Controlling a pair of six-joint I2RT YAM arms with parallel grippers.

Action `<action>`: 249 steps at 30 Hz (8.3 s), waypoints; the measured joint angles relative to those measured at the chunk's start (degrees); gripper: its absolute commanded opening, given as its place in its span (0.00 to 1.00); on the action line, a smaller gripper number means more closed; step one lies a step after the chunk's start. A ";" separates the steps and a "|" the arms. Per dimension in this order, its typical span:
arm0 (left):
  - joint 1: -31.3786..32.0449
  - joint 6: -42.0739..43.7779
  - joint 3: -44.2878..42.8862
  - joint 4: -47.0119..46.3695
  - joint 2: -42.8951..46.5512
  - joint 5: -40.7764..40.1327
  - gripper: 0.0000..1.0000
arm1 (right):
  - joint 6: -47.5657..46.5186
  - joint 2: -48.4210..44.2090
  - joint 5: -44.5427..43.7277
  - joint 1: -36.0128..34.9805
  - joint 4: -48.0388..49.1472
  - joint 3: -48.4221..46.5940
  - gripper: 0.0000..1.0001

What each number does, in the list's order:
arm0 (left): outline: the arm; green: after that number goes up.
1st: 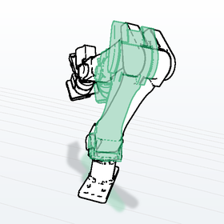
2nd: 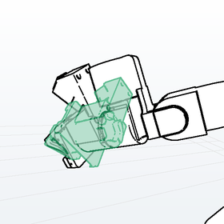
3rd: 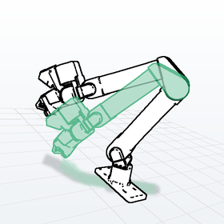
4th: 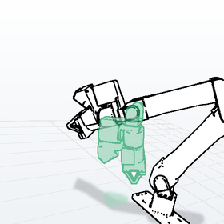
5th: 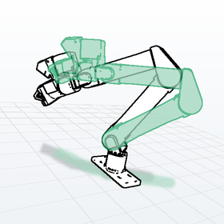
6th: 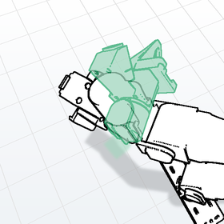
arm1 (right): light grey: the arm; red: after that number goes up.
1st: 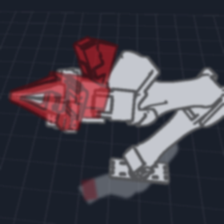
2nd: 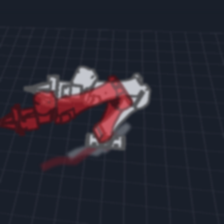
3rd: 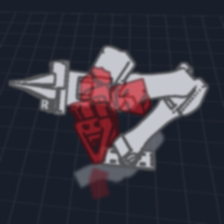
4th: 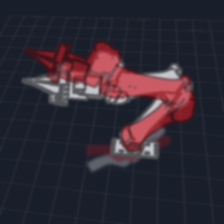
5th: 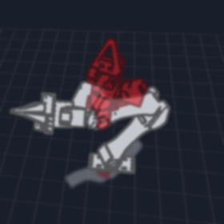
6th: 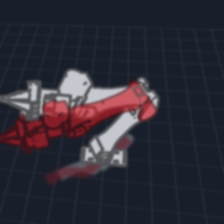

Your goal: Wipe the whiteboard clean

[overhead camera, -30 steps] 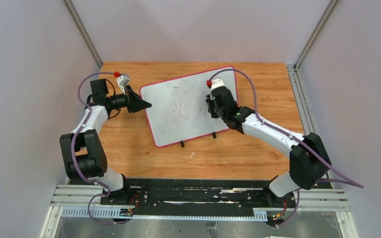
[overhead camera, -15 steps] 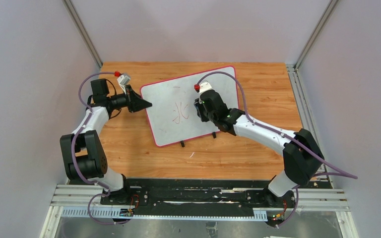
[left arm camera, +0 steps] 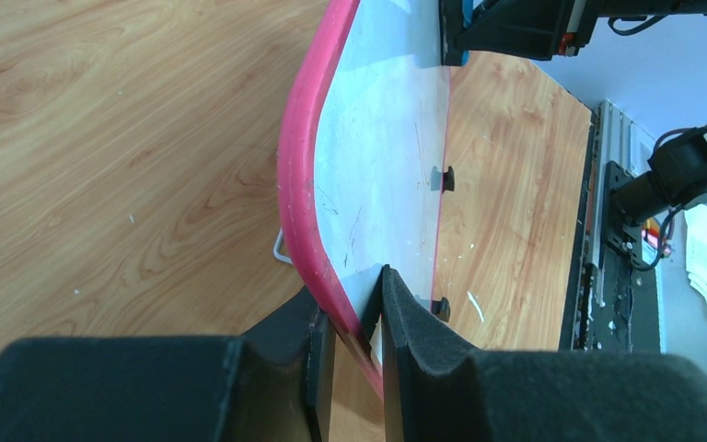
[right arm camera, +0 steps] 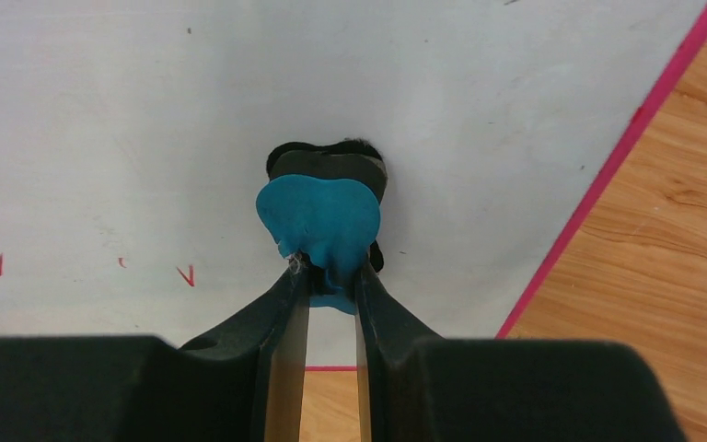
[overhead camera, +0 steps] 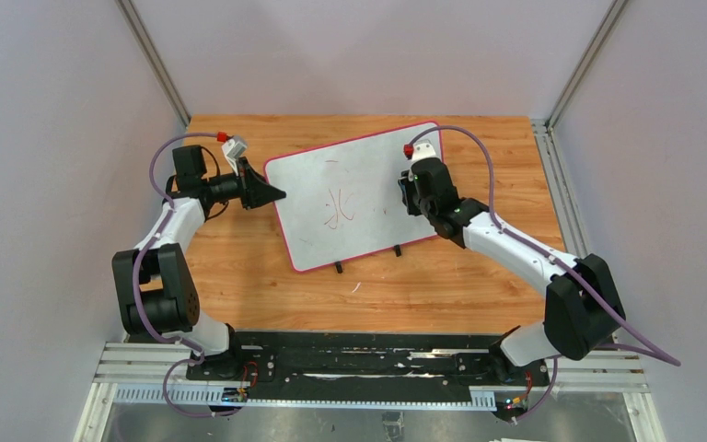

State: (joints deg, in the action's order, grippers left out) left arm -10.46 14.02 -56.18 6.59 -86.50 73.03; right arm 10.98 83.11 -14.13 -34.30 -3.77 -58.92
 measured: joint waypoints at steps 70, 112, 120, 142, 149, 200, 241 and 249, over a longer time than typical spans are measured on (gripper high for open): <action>-0.24 5.88 -2.10 7.32 0.00 -0.04 0.00 | 2.75 9.11 -2.14 -14.60 1.42 -6.71 0.01; -0.28 6.56 -2.10 9.11 0.85 -0.79 0.00 | -1.18 8.63 -4.09 -8.52 -0.57 -13.40 0.01; -0.42 6.54 -2.10 9.70 0.85 -1.38 0.00 | -1.55 15.06 -5.64 -15.93 -2.08 -21.18 0.01; -0.28 6.97 -2.10 9.99 1.38 -1.51 0.00 | -1.11 14.56 -2.97 -17.53 -0.74 -17.44 0.01; -0.28 7.34 -2.10 10.10 1.40 -1.25 0.00 | -0.68 7.98 -4.68 -10.67 -0.76 -9.60 0.01; -0.17 8.63 -2.10 11.23 2.08 -1.33 0.00 | 3.56 6.60 -6.43 -11.72 1.81 -2.86 0.01; -0.22 9.11 -2.10 11.69 2.23 -1.29 0.00 | 0.94 4.15 -8.37 -9.90 -0.55 -2.03 0.01; -0.22 9.11 -2.10 11.74 2.23 -1.29 0.00 | 1.55 1.95 -5.75 -8.87 0.11 0.17 0.01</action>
State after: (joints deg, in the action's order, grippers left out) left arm -10.68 23.14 -58.28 18.33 -84.27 71.75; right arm 12.53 85.06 -19.88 -43.18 -3.66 -58.74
